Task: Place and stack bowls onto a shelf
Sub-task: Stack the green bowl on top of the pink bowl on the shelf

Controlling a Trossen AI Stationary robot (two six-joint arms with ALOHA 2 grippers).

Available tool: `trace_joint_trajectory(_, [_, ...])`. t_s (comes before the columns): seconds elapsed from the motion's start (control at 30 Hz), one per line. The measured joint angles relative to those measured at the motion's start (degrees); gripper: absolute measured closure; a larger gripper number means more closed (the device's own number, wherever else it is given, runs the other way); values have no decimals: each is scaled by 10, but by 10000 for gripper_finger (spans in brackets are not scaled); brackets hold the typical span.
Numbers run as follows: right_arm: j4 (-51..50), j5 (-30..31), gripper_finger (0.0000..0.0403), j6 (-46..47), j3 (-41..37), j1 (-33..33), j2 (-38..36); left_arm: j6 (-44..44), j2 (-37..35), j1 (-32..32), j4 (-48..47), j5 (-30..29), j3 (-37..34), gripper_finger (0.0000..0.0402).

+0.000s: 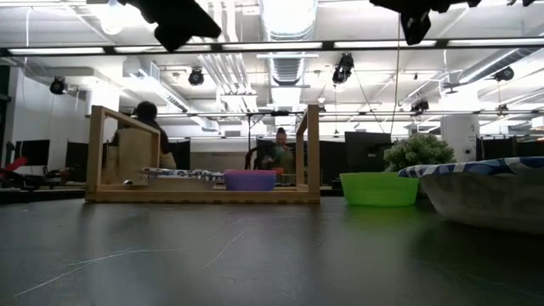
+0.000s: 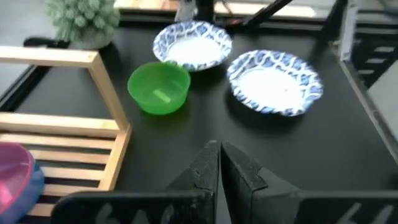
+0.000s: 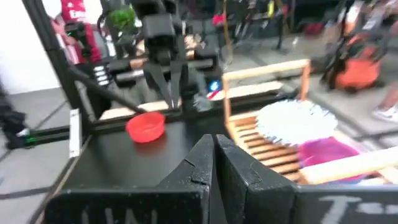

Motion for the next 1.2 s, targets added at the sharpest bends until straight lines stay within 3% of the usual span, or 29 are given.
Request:
trace_joint_trajectory(0.1, [-82,0,394,40,42,2,35,-31,-21,-25,7,-18,-9,402])
trace_joint_trajectory(0.37, [-429,5,394,216,206,-4,152,-35,-20,-36,5,-37,-16,402])
trace_joint_trajectory(0.5, [-541,4,394,240,256,0,211,-36,-5,-36,4,-41,-16,402])
trace_joint_trajectory(0.77, [-567,0,394,238,271,2,291,-81,26,-36,-2,-41,-16,402])
trace_joint_trajectory(0.93, [-566,0,385,227,271,1,319,-153,47,-38,-16,-41,-16,402])
trace_joint_trajectory(1.2, [-552,1,293,200,270,0,355,-195,81,-51,-21,-41,-16,402])
